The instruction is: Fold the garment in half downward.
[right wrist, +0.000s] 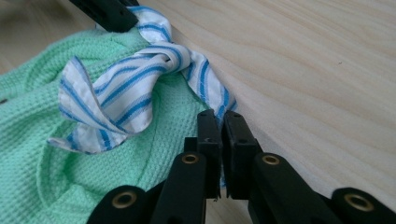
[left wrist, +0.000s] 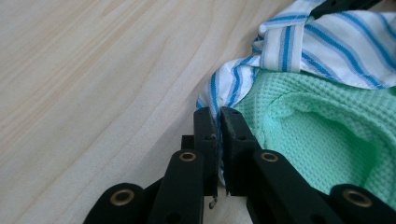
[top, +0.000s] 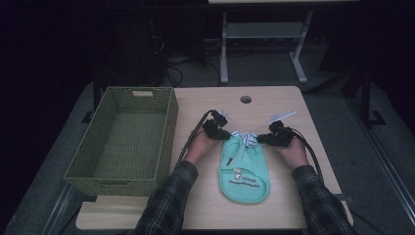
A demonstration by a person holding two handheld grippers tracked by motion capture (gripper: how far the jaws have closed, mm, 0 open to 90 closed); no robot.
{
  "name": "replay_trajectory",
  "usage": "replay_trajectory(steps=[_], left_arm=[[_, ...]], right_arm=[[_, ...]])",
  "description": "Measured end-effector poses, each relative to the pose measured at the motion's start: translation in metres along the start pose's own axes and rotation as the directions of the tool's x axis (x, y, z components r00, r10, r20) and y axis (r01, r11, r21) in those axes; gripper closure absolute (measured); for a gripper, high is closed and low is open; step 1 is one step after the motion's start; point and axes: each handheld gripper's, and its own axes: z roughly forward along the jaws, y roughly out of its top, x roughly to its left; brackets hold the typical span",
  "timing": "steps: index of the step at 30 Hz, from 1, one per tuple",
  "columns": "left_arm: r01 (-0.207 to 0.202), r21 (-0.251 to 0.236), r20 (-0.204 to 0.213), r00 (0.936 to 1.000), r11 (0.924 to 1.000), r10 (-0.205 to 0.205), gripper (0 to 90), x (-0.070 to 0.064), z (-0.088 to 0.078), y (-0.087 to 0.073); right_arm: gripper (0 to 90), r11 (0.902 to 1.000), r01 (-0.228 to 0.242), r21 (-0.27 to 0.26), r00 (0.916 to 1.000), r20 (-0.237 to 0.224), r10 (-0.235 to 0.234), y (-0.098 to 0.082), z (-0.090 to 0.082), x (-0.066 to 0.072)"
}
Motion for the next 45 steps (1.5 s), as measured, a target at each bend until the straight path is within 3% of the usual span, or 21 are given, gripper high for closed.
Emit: replay_trajectory(steps=[2, 4, 6, 9, 12, 19, 24, 25, 26, 28, 32, 36, 39, 45], left_arm=[[-0.032, 0.016, -0.059, 0.9977, 0.9994, 0.033, 86.6, -0.006, -0.001, 0.001], [-0.044, 0.003, -0.075, 0.9962, 0.9990, 0.044, 86.9, -0.006, -0.002, 0.000], [-0.046, -0.015, -0.081, 0.9957, 0.9988, 0.045, 87.0, -0.008, -0.005, -0.001], [-0.064, -0.020, -0.087, 0.9943, 0.9977, 0.062, 87.0, -0.009, -0.008, -0.001], [-0.088, -0.052, -0.105, 0.9911, 0.9947, 0.082, 86.9, -0.013, -0.017, 0.001], [-0.104, -0.106, -0.117, 0.9889, 0.9889, 0.092, 86.8, -0.017, -0.032, 0.004], [-0.134, -0.142, -0.130, 0.9847, 0.9808, 0.116, 86.8, -0.025, -0.045, 0.004], [-0.144, -0.147, -0.136, 0.9829, 0.9787, 0.124, 86.8, -0.027, -0.047, 0.004], [-0.171, -0.158, -0.164, 0.9759, 0.9726, 0.144, 86.8, -0.031, -0.053, 0.005], [-0.181, -0.177, -0.176, 0.9729, 0.9673, 0.150, 86.7, -0.033, -0.058, 0.006], [-0.169, -0.230, -0.168, 0.9769, 0.9583, 0.132, 86.7, -0.032, -0.073, 0.010], [-0.180, -0.263, -0.186, 0.9735, 0.9477, 0.133, 86.6, -0.035, -0.087, 0.016], [-0.180, -0.260, -0.175, 0.9749, 0.9488, 0.137, 86.4, -0.037, -0.088, 0.016], [-0.173, -0.255, -0.160, 0.9779, 0.9515, 0.135, 86.6, -0.041, -0.081, 0.009]], right_arm=[[88.1, 0.9998, 0.021, 0.007, 0.9996, 0.017, -0.021, 0.002, 0.000, 0.003], [88.6, 1.0000, 0.004, 0.006, 1.0000, 0.000, -0.004, 0.001, -0.001, 0.000], [88.7, 0.9997, -0.023, 0.001, 0.9995, -0.022, 0.023, 0.000, -0.003, -0.003], [88.8, 0.9996, -0.028, -0.005, 0.9994, -0.021, 0.027, 0.000, -0.005, -0.004], [88.7, 0.9999, 0.001, -0.017, 1.0000, -0.006, -0.001, 0.003, -0.010, -0.004], [88.7, 0.9986, 0.019, -0.049, 0.9998, 0.002, -0.019, 0.010, -0.024, 0.000], [88.7, 0.9957, 0.049, -0.079, 0.9988, 0.009, -0.048, 0.012, -0.038, 0.006], [88.7, 0.9948, 0.057, -0.084, 0.9983, 0.013, -0.056, 0.013, -0.041, 0.007], [88.6, 0.9916, 0.085, -0.098, 0.9961, 0.033, -0.082, 0.014, -0.046, 0.011], [88.6, 0.9880, 0.107, -0.111, 0.9934, 0.053, -0.102, 0.016, -0.052, 0.016], [88.5, 0.9822, 0.117, -0.147, 0.9925, 0.054, -0.110, 0.022, -0.064, 0.019], [88.4, 0.9749, 0.129, -0.182, 0.9910, 0.060, -0.120, 0.030, -0.077, 0.022], [88.3, 0.9734, 0.132, -0.187, 0.9905, 0.063, -0.122, 0.032, -0.080, 0.024], [87.9, 0.9797, 0.114, -0.165, 0.9931, 0.047, -0.107, 0.025, -0.072, 0.021]])
